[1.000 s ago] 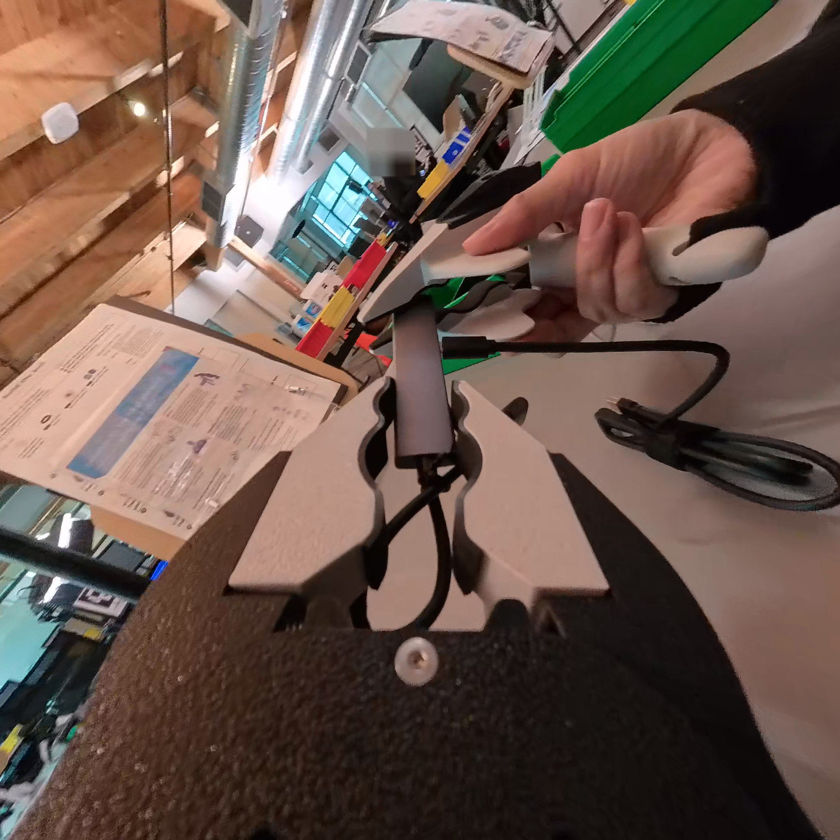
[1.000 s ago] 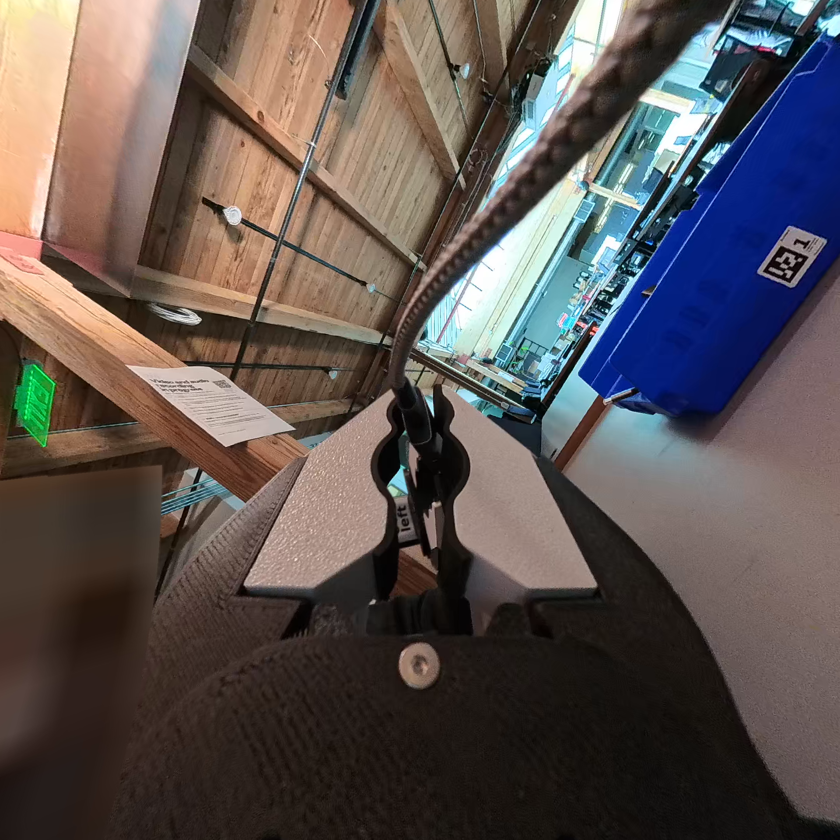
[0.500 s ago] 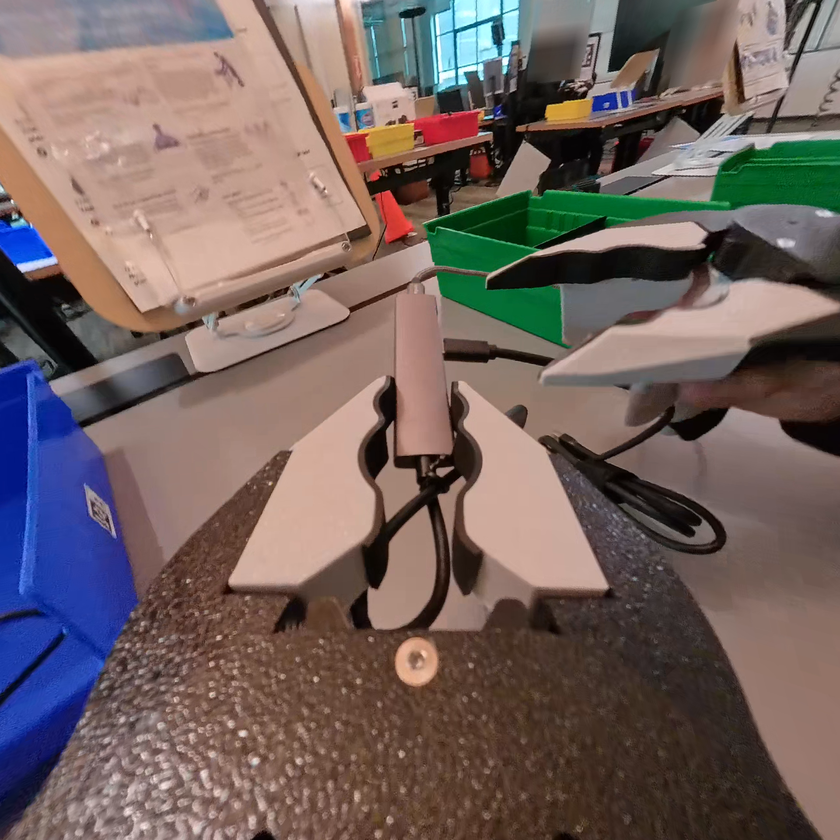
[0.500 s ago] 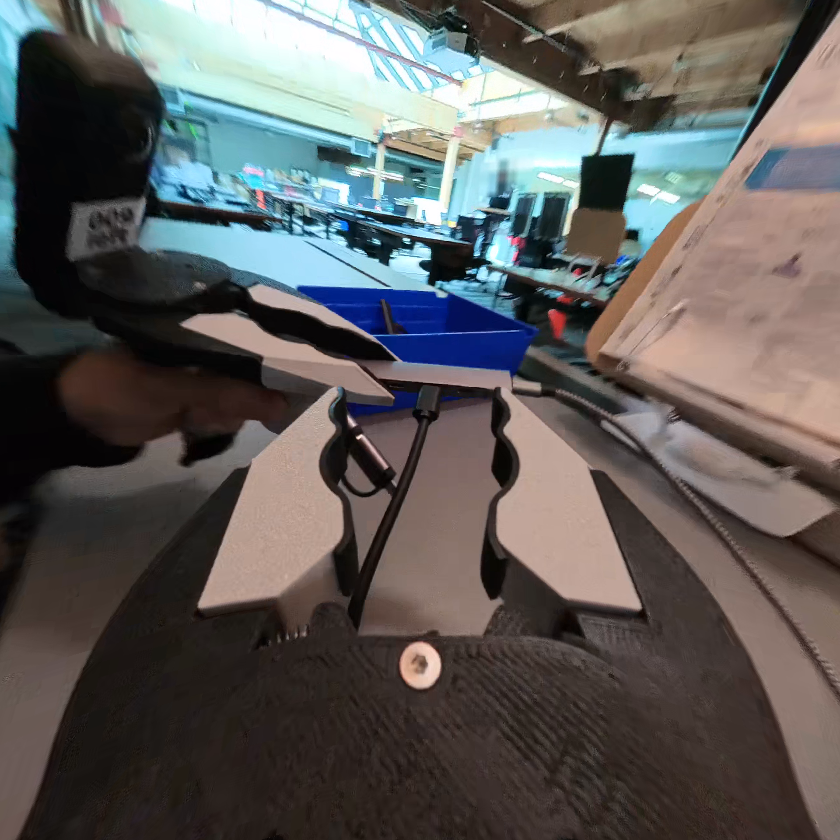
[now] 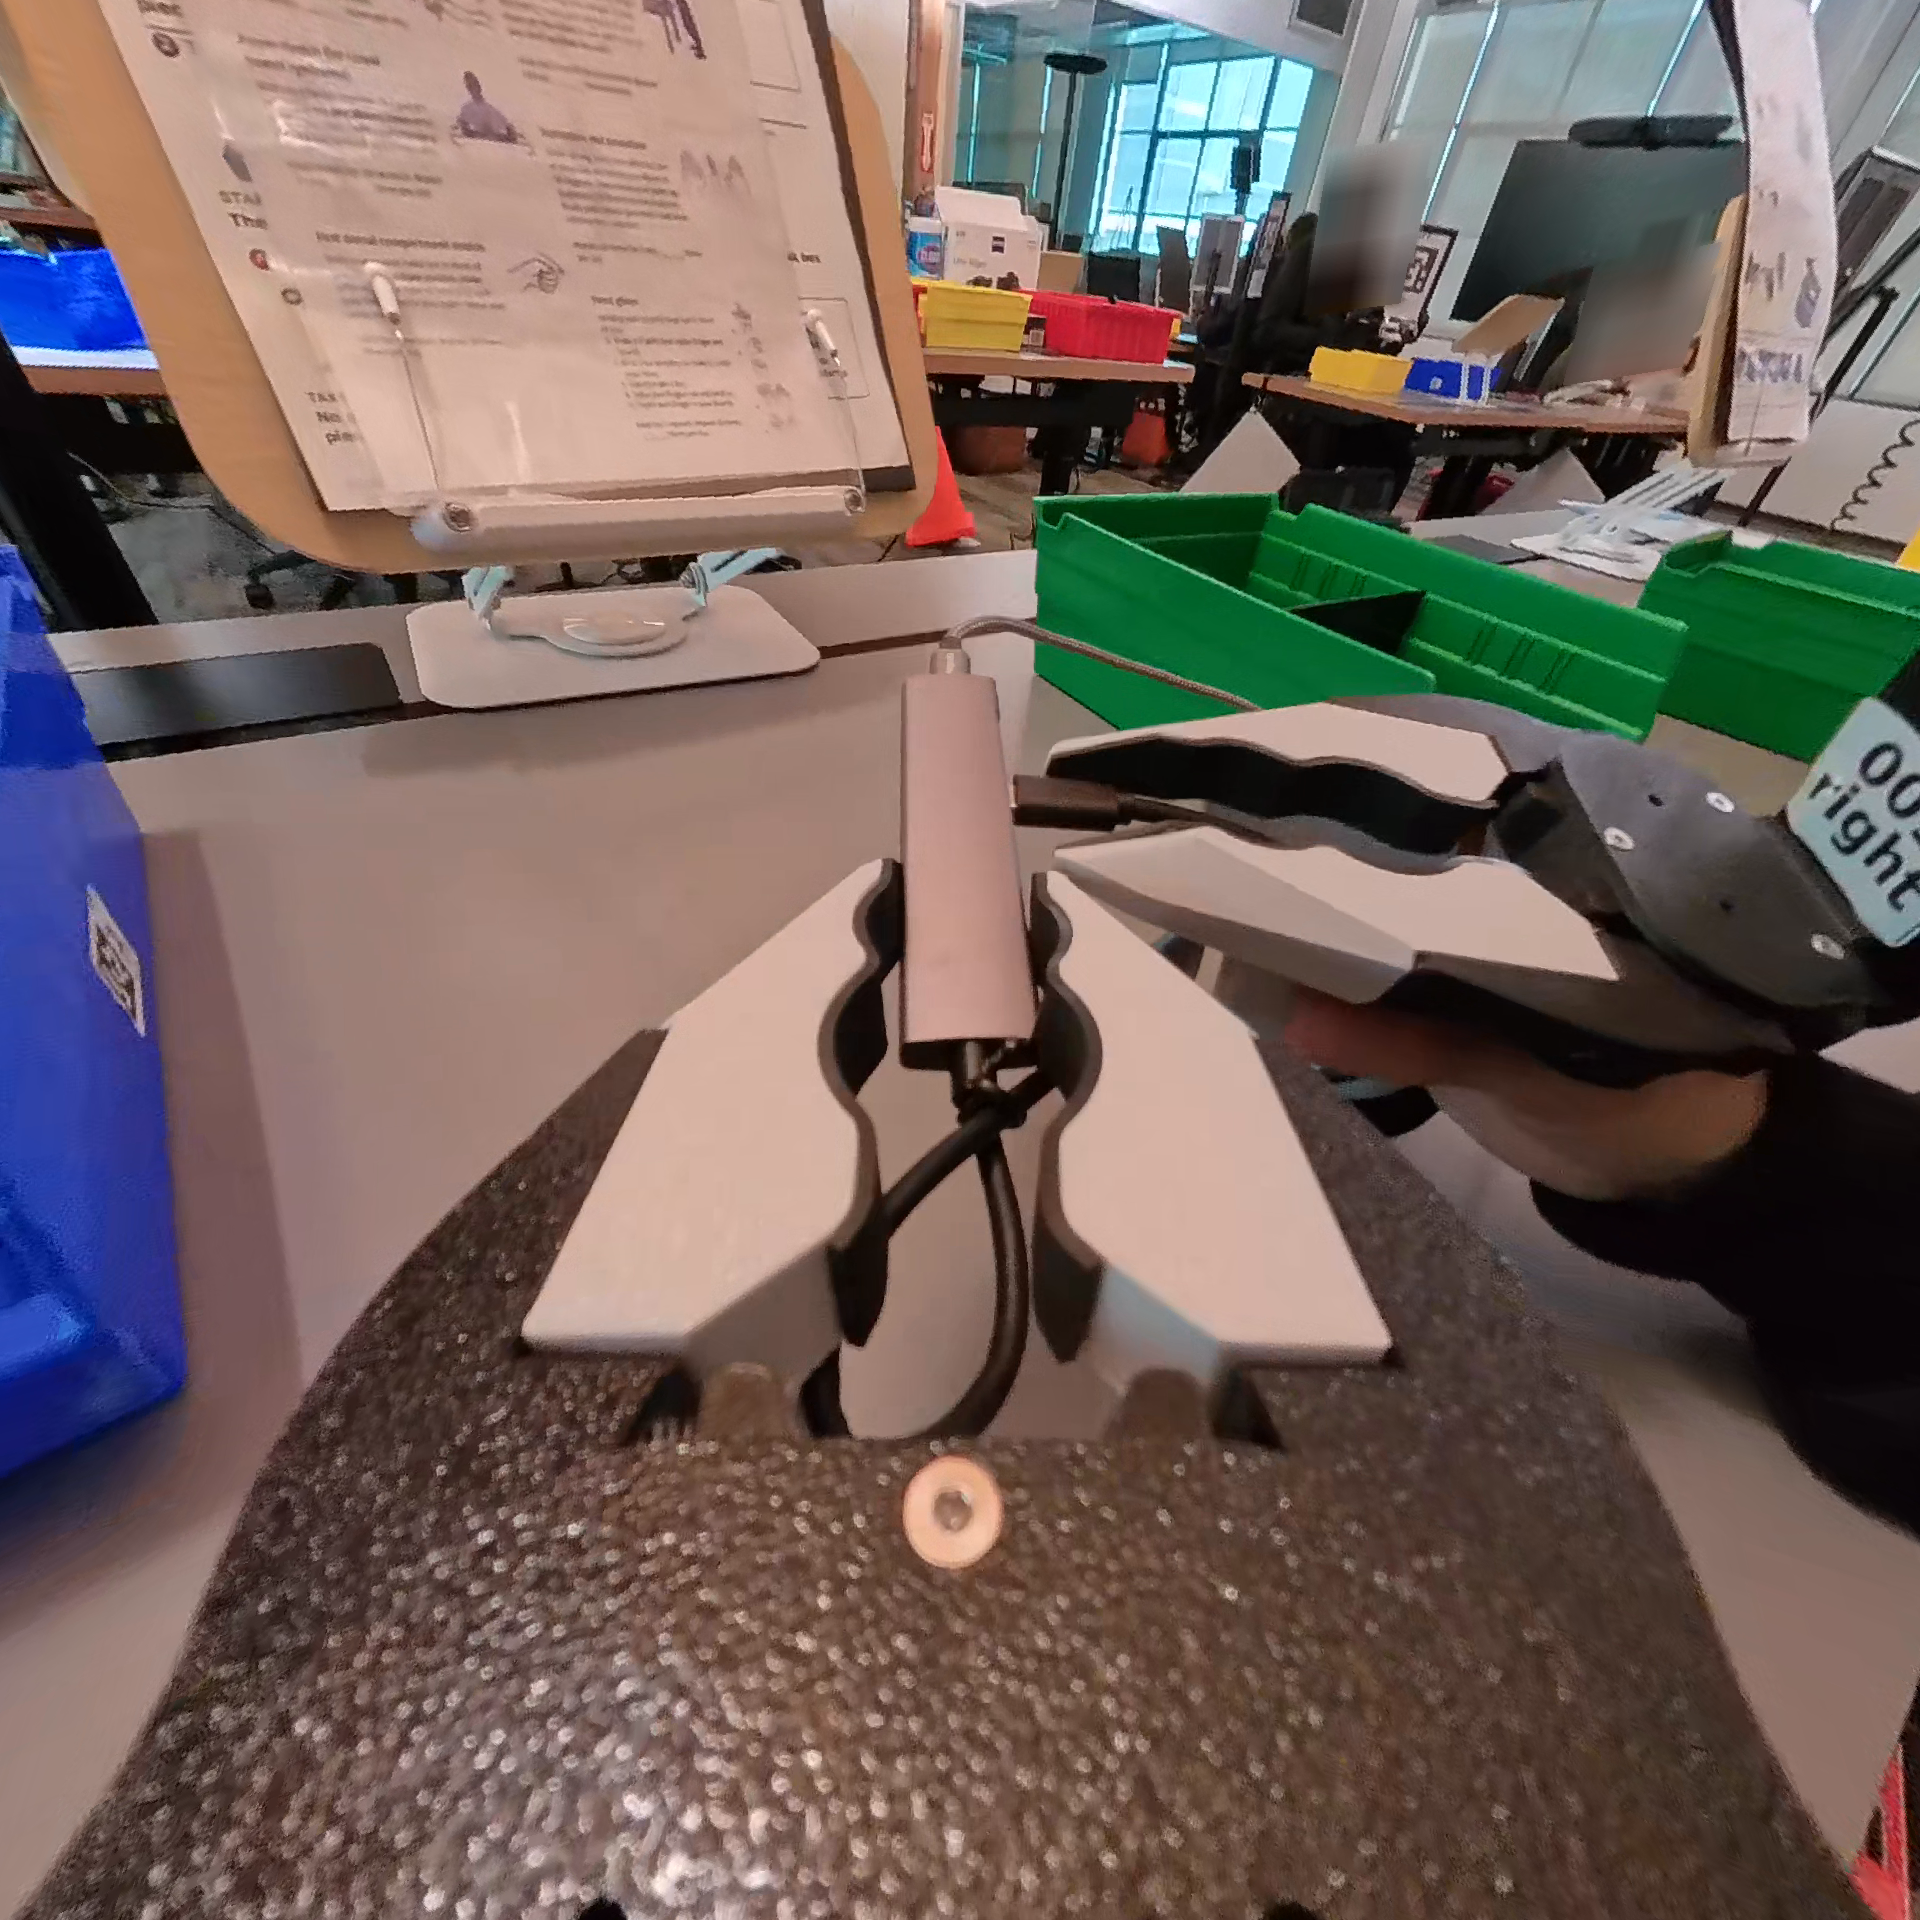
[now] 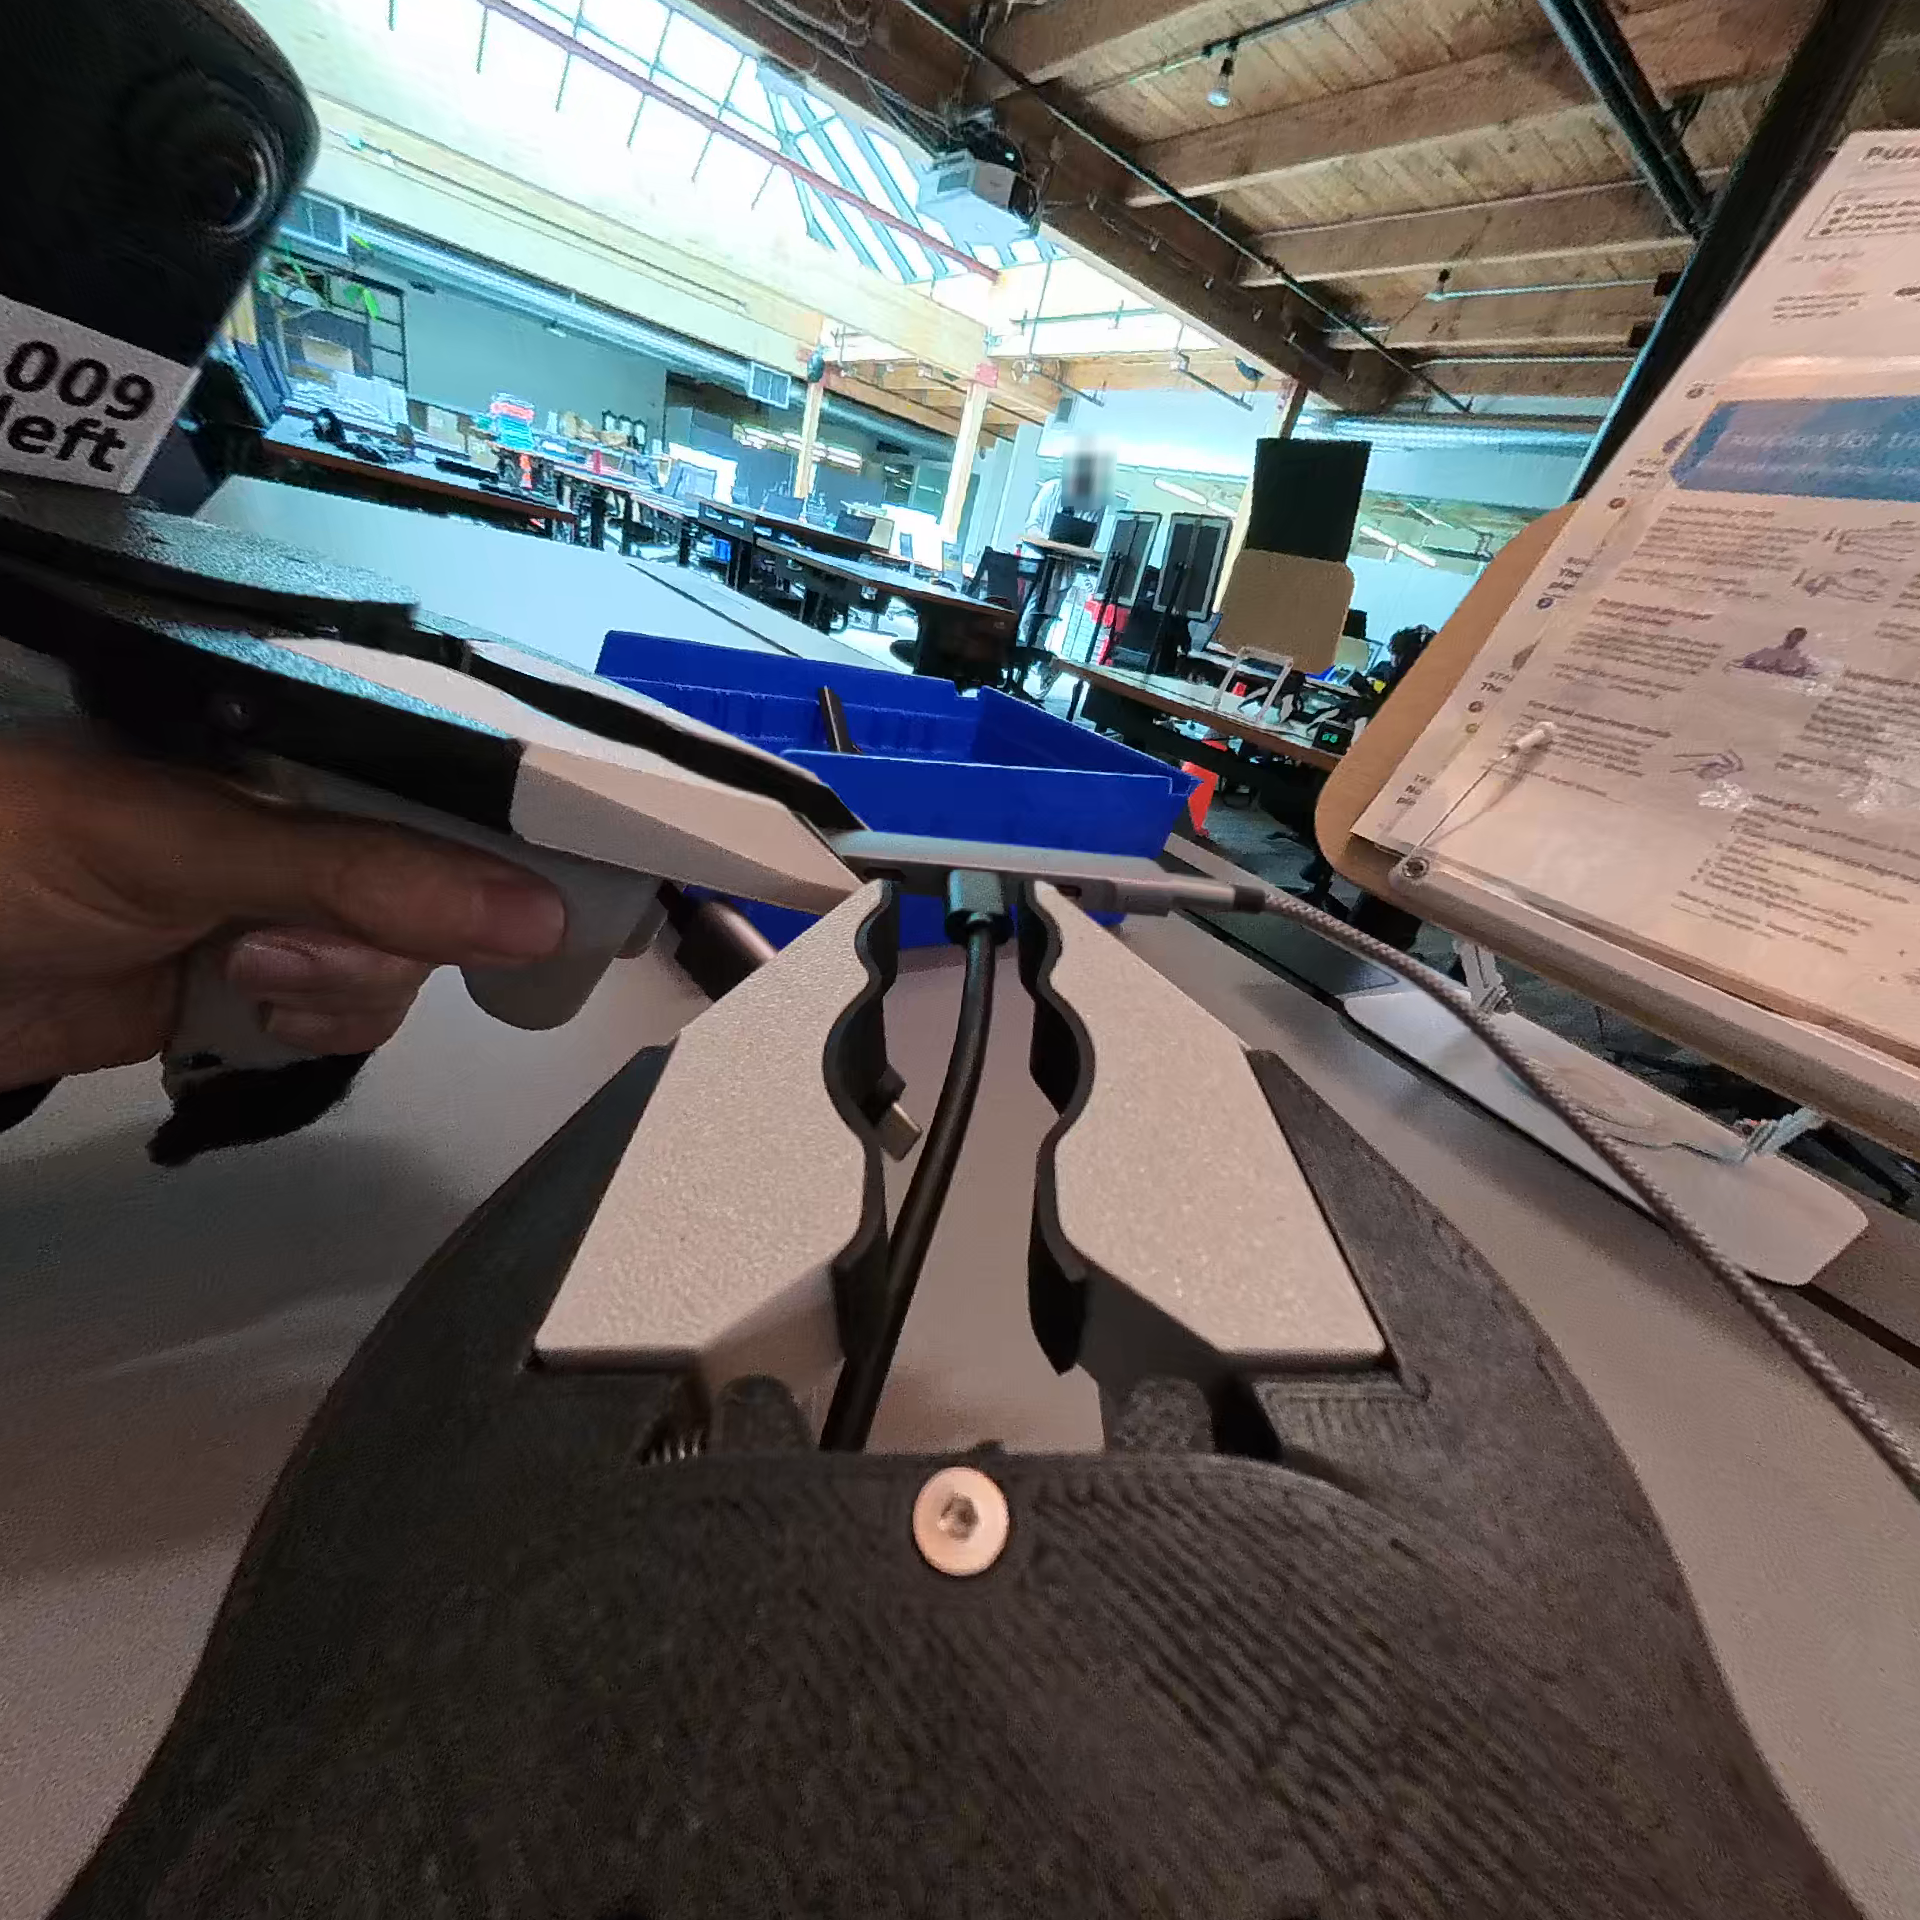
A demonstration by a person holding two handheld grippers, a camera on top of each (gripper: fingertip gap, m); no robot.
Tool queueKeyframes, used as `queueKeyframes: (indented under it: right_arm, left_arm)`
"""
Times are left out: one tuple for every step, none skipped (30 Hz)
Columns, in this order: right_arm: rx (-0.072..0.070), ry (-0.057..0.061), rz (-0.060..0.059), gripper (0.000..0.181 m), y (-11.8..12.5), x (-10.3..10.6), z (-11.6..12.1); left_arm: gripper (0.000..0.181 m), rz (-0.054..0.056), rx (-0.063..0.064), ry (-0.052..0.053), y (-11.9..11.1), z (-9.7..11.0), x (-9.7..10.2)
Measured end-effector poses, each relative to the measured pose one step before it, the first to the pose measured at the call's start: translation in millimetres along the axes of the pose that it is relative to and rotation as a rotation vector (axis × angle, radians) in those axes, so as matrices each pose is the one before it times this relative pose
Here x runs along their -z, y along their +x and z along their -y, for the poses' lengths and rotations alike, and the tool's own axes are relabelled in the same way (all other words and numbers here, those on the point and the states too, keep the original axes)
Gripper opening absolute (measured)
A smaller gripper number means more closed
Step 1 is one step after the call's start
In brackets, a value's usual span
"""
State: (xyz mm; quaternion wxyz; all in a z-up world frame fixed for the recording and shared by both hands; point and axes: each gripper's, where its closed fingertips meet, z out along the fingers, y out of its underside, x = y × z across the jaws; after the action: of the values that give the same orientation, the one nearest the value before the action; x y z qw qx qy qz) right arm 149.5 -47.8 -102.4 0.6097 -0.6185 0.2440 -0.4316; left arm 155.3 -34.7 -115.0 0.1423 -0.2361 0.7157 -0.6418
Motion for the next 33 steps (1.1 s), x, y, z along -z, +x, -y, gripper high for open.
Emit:
queueKeyframes:
  right_arm:
    - [-0.0042,-0.0044,0.0012,0.02,-0.22,-3.43,-2.26]
    - [-0.0149,-0.0023,-0.0008,0.02,0.23,-3.46,-2.57]
    - [-0.0274,0.0037,0.0058,0.019,-0.66,-2.74,-2.15]
    - [-0.0362,0.0109,0.0052,0.018,-0.3,-1.86,-1.16]
    - [-0.0305,0.0101,0.0038,0.018,0.11,-0.98,0.47]
    - [-0.0079,0.0,0.0068,0.018,-0.18,-0.29,0.91]
    - [0.0073,0.0054,0.0087,0.018,-0.47,0.71,1.07]
    - [0.001,0.0125,0.0073,0.018,-0.26,1.25,1.13]
    - [-0.004,0.0142,0.0037,0.018,-0.03,1.36,1.22]
    - [0.0035,0.0134,-0.0067,0.018,1.0,1.4,1.57]
    - [0.0138,0.0012,-0.02,0.019,2.52,0.68,0.29]
    - [0.0195,-0.0103,0.0018,0.019,-1.51,-1.08,-1.27]
    - [0.0134,-0.0216,0.0303,0.018,-6.29,-2.48,-3.12]
    - [0.0099,-0.0193,0.0052,0.018,-2.86,-2.88,-2.58]
    - [0.0198,-0.0081,-0.0191,0.018,0.49,-2.1,-0.74]
    - [0.0178,-0.0053,-0.0194,0.018,0.38,-1.73,-0.21]
    - [0.0093,-0.005,-0.0221,0.018,0.97,-1.66,0.01]
    - [0.0064,0.0034,-0.0211,0.017,0.77,-1.36,1.17]
    - [0.0051,0.0059,-0.0126,0.015,-0.35,-1.02,1.44]
    - [0.0025,0.001,-0.0034,0.014,-1.3,-0.87,0.4]
    - [-0.0003,-0.0073,-0.005,0.014,-0.46,-0.83,-1.35]
    - [-0.0045,-0.0095,-0.0013,0.014,-0.59,-0.56,-2.0]
    - [-0.0042,-0.0107,0.0015,0.013,-0.78,-0.31,-1.98]
    - [0.0001,-0.0136,0.0009,0.013,-0.82,-0.29,-2.08]
    - [0.002,-0.0133,0.0003,0.012,-0.96,-0.44,-1.85]
    - [0.0009,-0.0076,-0.0027,0.012,-0.55,-0.15,-0.36]
    - [-0.0017,-0.0055,-0.0012,0.012,-0.21,0.3,0.72]
    - [-0.0065,0.0001,0.001,0.012,-0.11,0.8,1.31]
    - [-0.013,0.0014,0.0052,0.011,-0.18,0.73,0.55]
    - [-0.023,0.0012,0.0075,0.011,0.12,0.39,-0.37]
    - [-0.0236,0.0026,0.0095,0.011,0.09,0.25,-0.77]
    - [-0.0219,0.0047,0.0066,0.011,0.42,0.4,-0.04]
    - [-0.01,0.0018,-0.0012,0.011,0.57,0.27,-0.38]
  left_arm:
    - [0.022,0.0053,0.0055,0.0088,-2.41,1.23,0.84]
    - [0.022,0.0027,0.0047,0.006,-2.21,1.14,0.51]
    - [0.022,-0.0011,0.0062,0.0008,-1.93,0.46,0.28]
    - [0.022,-0.0038,0.0101,-0.0039,-1.69,-0.67,-0.02]
    - [0.022,-0.007,0.0131,-0.0003,-1.16,-0.72,-0.25]
    - [0.022,-0.0104,0.013,0.0022,-0.75,-0.63,-0.43]
    - [0.022,-0.0138,0.0119,0.0021,-0.06,-0.36,-0.2]
    - [0.022,-0.0129,0.0081,-0.0029,0.24,-0.71,-0.09]
    - [0.022,-0.0075,-0.0011,-0.0076,0.26,-1.36,-0.2]
    - [0.022,-0.0034,-0.0182,-0.0107,-0.35,-1.73,0.44]
    - [0.022,0.0035,-0.0306,-0.0091,-1.84,-1.37,1.43]
    - [0.022,0.0037,-0.0188,-0.0062,-1.78,-0.79,1.4]
    - [0.022,0.0023,0.0044,0.0024,-0.92,0.12,1.26]
    - [0.022,0.0055,0.0125,0.0058,-1.42,0.44,1.24]
    - [0.022,0.0046,0.007,0.0013,-1.61,0.07,1.26]
    - [0.022,0.0014,0.0042,0.0006,-1.64,0.22,1.28]
    - [0.022,-0.0022,0.0064,0.0022,-1.42,0.7,1.39]
    - [0.022,-0.0017,0.0061,0.0017,-1.21,0.74,1.15]
    - [0.022,-0.002,0.0047,0.002,-0.97,0.58,0.94]
    - [0.022,-0.0029,0.0039,0.0021,-0.68,0.49,0.71]
    - [0.022,-0.0023,0.0056,-0.0035,-0.78,-0.48,0.44]
    - [0.022,-0.0023,0.0021,-0.008,-1.08,-1.5,0.03]
    - [0.022,-0.0054,0.0007,-0.0077,-0.96,-1.99,-0.25]
    - [0.022,-0.0081,0.0054,-0.0072,-0.88,-2.12,-0.29]
    - [0.022,-0.0075,0.0083,-0.0061,-0.84,-1.94,-0.27]
    - [0.022,-0.0069,0.0014,0.001,-0.61,-1.02,0.11]
    - [0.022,-0.0065,-0.0073,0.0066,0.14,0.03,0.26]
    - [0.022,-0.0078,-0.0136,0.0073,0.73,0.7,0.22]
    - [0.022,-0.0073,-0.0173,0.0046,0.87,0.71,0.1]
    - [0.022,-0.0018,-0.0188,-0.0005,0.37,-0.05,-0.15]
    - [0.022,0.0013,-0.0176,-0.0025,0.1,-0.67,-0.34]
    - [0.023,0.0016,-0.0139,0.0028,0.22,-0.21,-0.57]
    - [0.023,0.0023,-0.0072,0.0038,0.17,-0.6,-0.88]
